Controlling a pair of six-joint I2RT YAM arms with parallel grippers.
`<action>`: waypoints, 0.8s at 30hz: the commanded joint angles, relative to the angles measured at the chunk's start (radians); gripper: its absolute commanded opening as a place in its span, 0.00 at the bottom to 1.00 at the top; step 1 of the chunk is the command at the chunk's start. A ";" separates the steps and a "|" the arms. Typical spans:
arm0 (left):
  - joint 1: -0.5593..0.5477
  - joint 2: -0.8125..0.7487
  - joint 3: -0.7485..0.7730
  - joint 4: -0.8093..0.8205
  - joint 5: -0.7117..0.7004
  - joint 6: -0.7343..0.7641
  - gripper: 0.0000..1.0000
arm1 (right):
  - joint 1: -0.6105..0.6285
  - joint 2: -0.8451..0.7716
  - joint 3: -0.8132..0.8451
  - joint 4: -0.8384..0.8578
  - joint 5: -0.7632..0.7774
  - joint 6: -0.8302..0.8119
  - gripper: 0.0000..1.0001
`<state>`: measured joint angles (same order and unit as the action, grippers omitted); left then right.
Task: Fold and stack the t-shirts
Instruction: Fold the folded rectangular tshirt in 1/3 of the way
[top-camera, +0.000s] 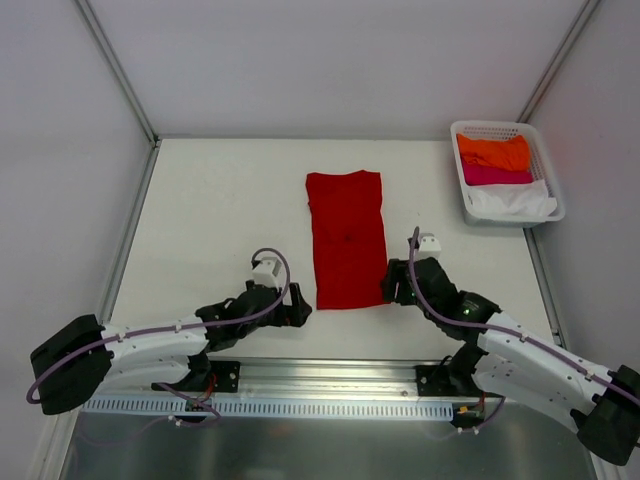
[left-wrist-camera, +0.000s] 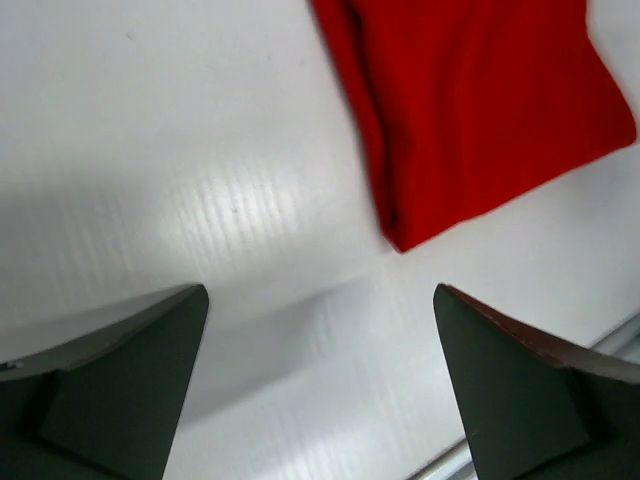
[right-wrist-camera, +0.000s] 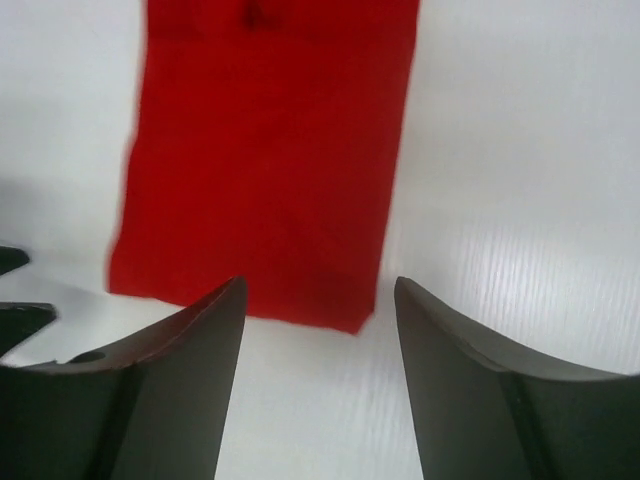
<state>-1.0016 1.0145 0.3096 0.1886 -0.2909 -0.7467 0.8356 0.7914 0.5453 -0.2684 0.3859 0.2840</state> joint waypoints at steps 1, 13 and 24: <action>-0.003 -0.076 -0.124 0.202 0.111 -0.105 0.99 | 0.007 -0.058 -0.088 0.034 -0.061 0.113 0.67; 0.009 -0.019 -0.260 0.538 0.208 -0.138 0.99 | 0.013 -0.055 -0.177 0.078 -0.056 0.173 0.72; 0.057 0.278 -0.233 0.817 0.297 -0.152 0.99 | 0.022 -0.008 -0.238 0.101 -0.019 0.253 0.72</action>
<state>-0.9596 1.2209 0.0662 0.8940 -0.0433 -0.8864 0.8494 0.7734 0.3149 -0.2089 0.3367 0.4934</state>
